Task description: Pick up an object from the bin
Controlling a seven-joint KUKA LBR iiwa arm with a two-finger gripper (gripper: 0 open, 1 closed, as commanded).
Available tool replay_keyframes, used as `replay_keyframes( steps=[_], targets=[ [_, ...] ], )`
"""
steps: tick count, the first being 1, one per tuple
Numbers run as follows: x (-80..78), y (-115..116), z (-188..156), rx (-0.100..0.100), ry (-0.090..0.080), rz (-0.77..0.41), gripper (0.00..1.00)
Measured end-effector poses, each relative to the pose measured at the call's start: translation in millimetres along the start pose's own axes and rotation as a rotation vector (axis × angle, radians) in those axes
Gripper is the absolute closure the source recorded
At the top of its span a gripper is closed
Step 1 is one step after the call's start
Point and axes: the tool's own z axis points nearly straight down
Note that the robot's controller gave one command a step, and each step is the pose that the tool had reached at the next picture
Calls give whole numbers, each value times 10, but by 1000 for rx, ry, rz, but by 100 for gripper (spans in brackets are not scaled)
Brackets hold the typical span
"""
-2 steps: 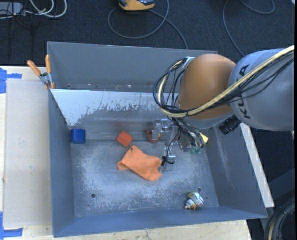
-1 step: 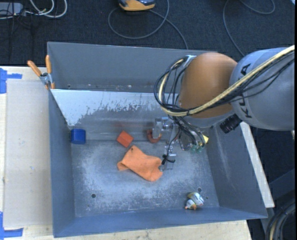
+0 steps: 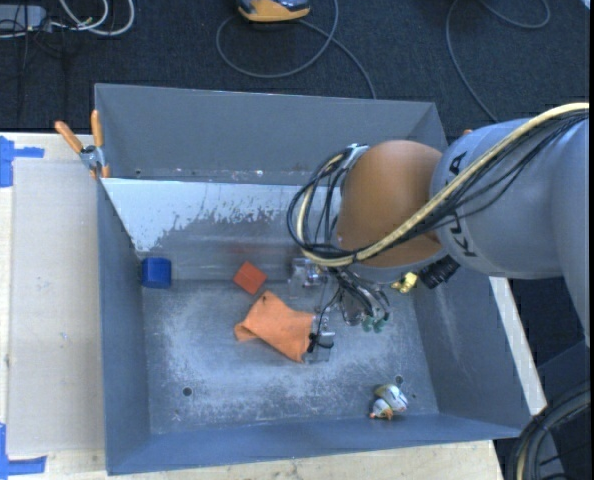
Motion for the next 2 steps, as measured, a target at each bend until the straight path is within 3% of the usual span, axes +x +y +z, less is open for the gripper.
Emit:
replay_keyframes(
  steps=[1,2],
  targets=[
    [-22,40,440,-1,8,-167,0],
    [20,101,654,0,1,-170,0]
  ],
)
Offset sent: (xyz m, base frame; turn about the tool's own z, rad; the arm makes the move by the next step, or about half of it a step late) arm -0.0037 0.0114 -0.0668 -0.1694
